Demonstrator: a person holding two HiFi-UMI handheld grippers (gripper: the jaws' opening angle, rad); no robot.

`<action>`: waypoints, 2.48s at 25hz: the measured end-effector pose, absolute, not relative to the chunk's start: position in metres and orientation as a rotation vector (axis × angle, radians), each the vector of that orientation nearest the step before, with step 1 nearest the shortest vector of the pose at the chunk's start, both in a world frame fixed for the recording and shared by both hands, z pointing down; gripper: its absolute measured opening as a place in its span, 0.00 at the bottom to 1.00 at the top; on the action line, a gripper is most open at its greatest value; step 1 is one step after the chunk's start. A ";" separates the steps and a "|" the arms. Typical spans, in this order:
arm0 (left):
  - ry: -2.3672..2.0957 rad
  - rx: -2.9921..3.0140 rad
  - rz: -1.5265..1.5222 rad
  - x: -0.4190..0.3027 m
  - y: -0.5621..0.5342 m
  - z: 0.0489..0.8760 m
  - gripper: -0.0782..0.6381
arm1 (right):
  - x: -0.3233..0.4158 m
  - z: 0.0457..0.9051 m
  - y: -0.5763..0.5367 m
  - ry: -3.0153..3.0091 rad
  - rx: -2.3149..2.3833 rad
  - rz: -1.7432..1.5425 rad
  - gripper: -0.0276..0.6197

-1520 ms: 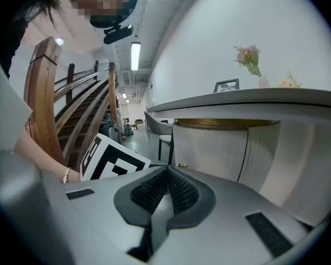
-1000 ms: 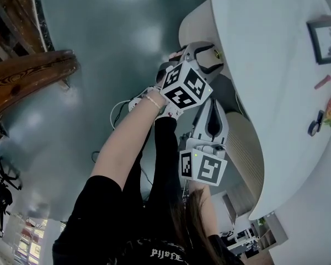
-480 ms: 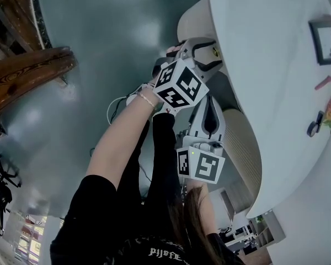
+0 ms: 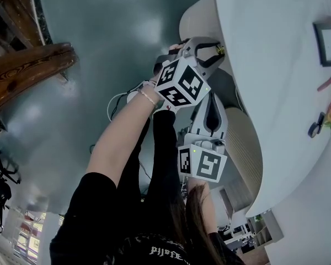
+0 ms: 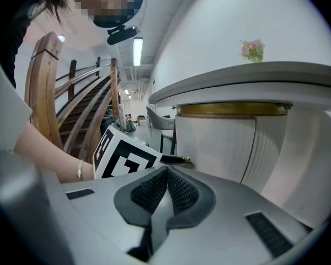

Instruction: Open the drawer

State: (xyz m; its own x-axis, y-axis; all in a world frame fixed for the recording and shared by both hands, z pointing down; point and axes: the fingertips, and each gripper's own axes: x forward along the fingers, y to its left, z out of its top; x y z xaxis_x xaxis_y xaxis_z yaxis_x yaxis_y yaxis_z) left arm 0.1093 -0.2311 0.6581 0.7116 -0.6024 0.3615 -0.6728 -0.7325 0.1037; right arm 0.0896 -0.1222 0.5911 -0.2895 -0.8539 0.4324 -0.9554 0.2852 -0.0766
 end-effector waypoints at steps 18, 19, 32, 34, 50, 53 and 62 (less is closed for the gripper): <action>-0.991 2.707 0.402 0.106 -0.230 0.651 0.27 | 0.085 0.593 -0.122 -2.242 1.646 0.477 0.08; -0.986 2.708 0.404 0.106 -0.229 0.651 0.27 | 0.085 0.592 -0.122 -2.242 1.647 0.475 0.08; -1.009 2.666 0.396 0.105 -0.228 0.651 0.27 | 0.089 0.585 -0.121 -2.235 1.673 0.490 0.08; -1.005 2.666 0.401 0.103 -0.226 0.651 0.27 | 0.089 0.582 -0.121 -2.237 1.684 0.506 0.08; -0.978 2.652 0.441 0.077 -0.198 0.650 0.27 | 0.073 0.572 -0.107 -2.258 1.635 0.503 0.08; -0.979 2.642 0.455 0.073 -0.195 0.651 0.27 | 0.072 0.571 -0.105 -2.259 1.630 0.498 0.08; -0.987 2.621 0.480 0.064 -0.183 0.649 0.27 | 0.074 0.561 -0.100 -2.269 1.620 0.493 0.08</action>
State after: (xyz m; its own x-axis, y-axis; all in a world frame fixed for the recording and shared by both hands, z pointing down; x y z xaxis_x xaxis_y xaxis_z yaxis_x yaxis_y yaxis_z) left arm 0.0643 -0.1827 0.6488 0.7081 -0.5767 0.4073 -0.6765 -0.7194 0.1575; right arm 0.0737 -0.1002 0.5613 -0.3135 -0.8419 0.4393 -0.9483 0.3020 -0.0979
